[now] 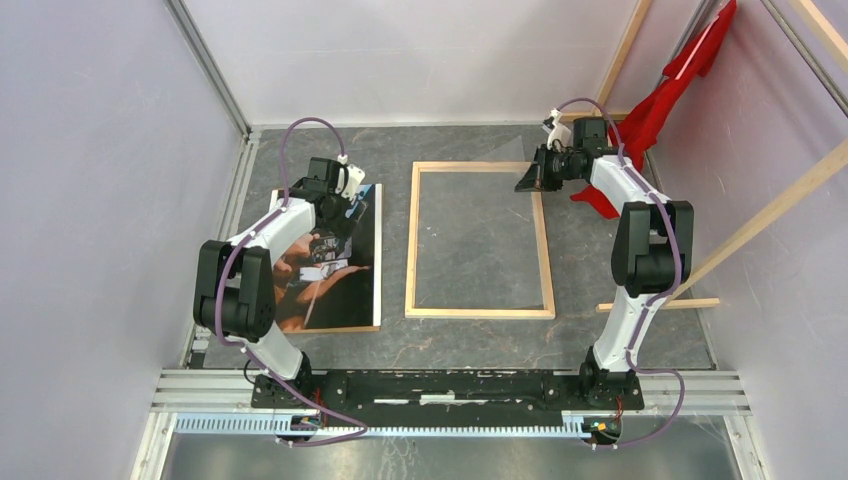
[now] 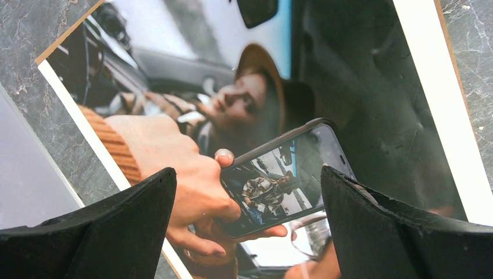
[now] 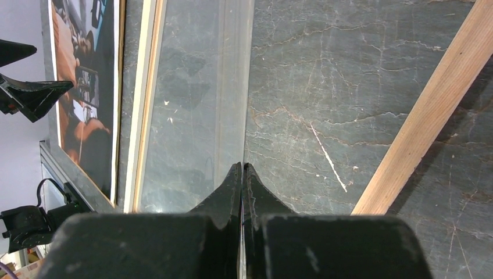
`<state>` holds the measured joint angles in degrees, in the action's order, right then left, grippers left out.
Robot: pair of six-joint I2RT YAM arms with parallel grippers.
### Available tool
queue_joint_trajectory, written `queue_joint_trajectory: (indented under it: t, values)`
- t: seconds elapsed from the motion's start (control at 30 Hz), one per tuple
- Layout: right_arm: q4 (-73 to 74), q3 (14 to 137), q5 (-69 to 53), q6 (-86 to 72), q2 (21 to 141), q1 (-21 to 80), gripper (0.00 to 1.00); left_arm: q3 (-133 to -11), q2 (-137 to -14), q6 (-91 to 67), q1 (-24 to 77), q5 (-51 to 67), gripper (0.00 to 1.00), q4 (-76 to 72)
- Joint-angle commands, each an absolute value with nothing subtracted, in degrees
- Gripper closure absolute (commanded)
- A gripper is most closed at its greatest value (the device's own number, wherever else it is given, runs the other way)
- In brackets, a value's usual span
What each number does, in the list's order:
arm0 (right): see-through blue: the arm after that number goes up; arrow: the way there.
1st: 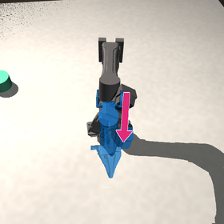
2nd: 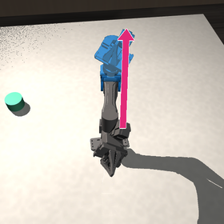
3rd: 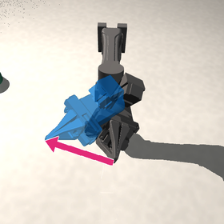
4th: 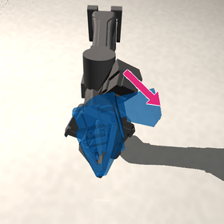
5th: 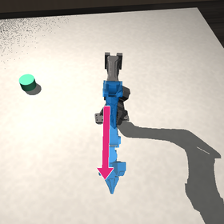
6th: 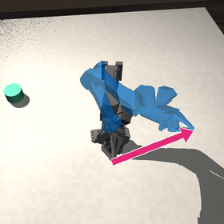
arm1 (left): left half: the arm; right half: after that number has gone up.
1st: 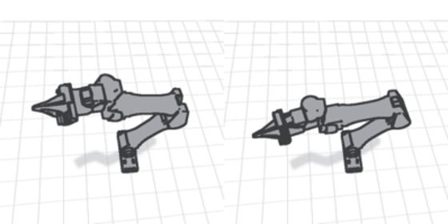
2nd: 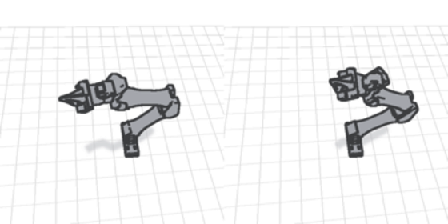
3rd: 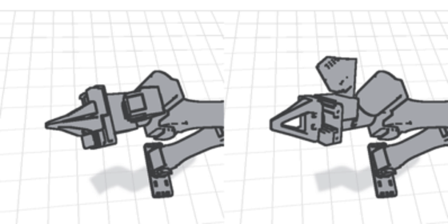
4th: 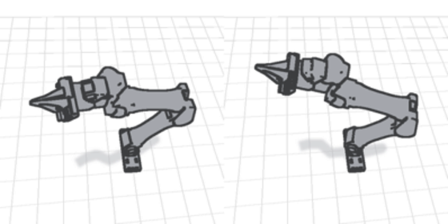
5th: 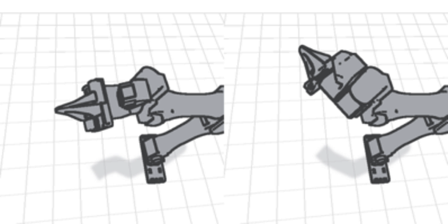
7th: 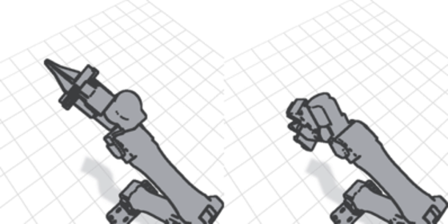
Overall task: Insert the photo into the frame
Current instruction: Place the photo frame item in the photo frame.
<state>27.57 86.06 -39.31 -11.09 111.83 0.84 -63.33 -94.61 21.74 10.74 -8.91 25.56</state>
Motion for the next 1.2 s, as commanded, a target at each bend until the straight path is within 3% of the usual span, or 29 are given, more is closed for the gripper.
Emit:
queue_joint_trajectory:
  t: [0.0,0.2,0.27,0.37,0.47,0.6,0.77,1.17]
  values:
    - [26.36,85.53,-41.11,-11.46,111.54,0.73,1.0,-63.03,-93.78,21.49,11.16,-9.16,0.0,23.92]
    - [20.61,80.47,-40.37,-15.64,110.27,0.64,0.95,-62.76,-93.8,21.53,11.25,-9.19,0.0,23.84]
    - [18.0,78.62,-39.98,-17.2,109.87,0.67,0.89,-62.75,-93.74,21.53,11.25,-9.1,0.0,23.82]
    - [16.7,77.61,-39.23,-18.15,109.86,0.67,0.77,-62.59,-93.65,21.61,11.25,-9.08,0.0,23.9]
    - [16.94,77.73,-37.28,-18.08,109.47,0.62,0.51,-62.28,-93.54,21.81,11.27,-9.12,0.0,23.74]
    - [19.8,79.19,-31.76,-16.6,108.69,0.86,0.3,-62.14,-93.5,21.96,11.25,-9.05,0.0,23.69]
    - [23.66,81.13,-25.76,-14.63,108.67,1.34,0.2,-62.28,-93.56,21.95,11.25,-8.94,0.0,23.64]
    - [29.69,83.86,-9.64,-11.95,105.91,3.71,0.17,-62.31,-93.75,21.8,11.26,-8.84,0.0,23.65]
